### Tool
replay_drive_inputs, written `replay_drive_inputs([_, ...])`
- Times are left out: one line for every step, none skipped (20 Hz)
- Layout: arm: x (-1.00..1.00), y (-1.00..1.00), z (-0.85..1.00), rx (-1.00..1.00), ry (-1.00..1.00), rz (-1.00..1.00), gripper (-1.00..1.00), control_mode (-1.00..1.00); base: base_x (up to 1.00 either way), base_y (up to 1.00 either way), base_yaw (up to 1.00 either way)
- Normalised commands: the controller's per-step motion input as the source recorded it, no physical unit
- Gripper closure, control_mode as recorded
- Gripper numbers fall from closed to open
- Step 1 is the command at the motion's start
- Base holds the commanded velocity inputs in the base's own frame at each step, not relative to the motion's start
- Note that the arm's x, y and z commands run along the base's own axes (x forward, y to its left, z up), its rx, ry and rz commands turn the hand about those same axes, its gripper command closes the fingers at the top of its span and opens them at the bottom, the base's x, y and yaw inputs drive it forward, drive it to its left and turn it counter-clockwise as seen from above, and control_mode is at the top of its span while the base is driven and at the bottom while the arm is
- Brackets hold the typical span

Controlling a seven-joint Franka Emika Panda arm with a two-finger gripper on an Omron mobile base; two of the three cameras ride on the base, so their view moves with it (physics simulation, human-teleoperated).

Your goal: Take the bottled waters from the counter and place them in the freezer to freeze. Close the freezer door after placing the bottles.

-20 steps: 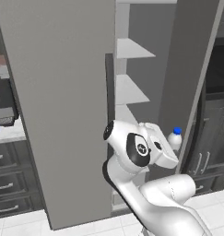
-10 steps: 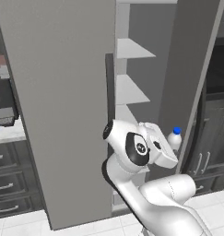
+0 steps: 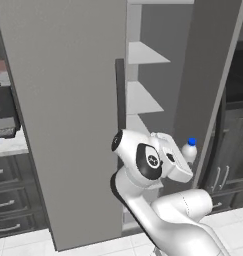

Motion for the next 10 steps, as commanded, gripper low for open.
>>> replay_drive_inputs([0.00, 0.00, 0.00, 0.00, 0.00, 0.00, 1.00, 1.00, 0.42, 0.19, 0.00])
replay_drive_inputs([0.00, 0.00, 0.00, 0.00, 0.00, 0.00, 1.00, 1.00, 0.42, 0.20, 0.00])
replay_drive_inputs([0.00, 0.00, 0.00, 0.00, 0.00, 0.00, 1.00, 1.00, 0.38, 0.24, 0.00])
replay_drive_inputs([0.00, 0.00, 0.00, 0.00, 0.00, 0.00, 1.00, 1.00, 0.29, 0.31, 0.00])
replay_drive_inputs([0.00, 0.00, 0.00, 0.00, 0.00, 0.00, 1.00, 1.00, 0.21, 0.24, 0.00])
replay_drive_inputs([0.00, 0.00, 0.00, 0.00, 0.00, 0.00, 1.00, 1.00, 0.16, 0.21, 0.00])
replay_drive_inputs([0.00, 0.00, 0.00, 0.00, 0.00, 0.00, 1.00, 1.00, 0.12, 0.15, 0.00])
replay_drive_inputs([0.00, 0.00, 0.00, 0.00, 0.00, 0.00, 1.00, 1.00, 0.14, 0.14, 0.00])
replay_drive_inputs([0.00, 0.00, 0.00, 0.00, 0.00, 0.00, 1.00, 1.00, 0.17, 0.11, 0.00])
replay_drive_inputs([0.00, 0.00, 0.00, 0.00, 0.00, 0.00, 1.00, 1.00, 0.19, 0.00, 0.00])
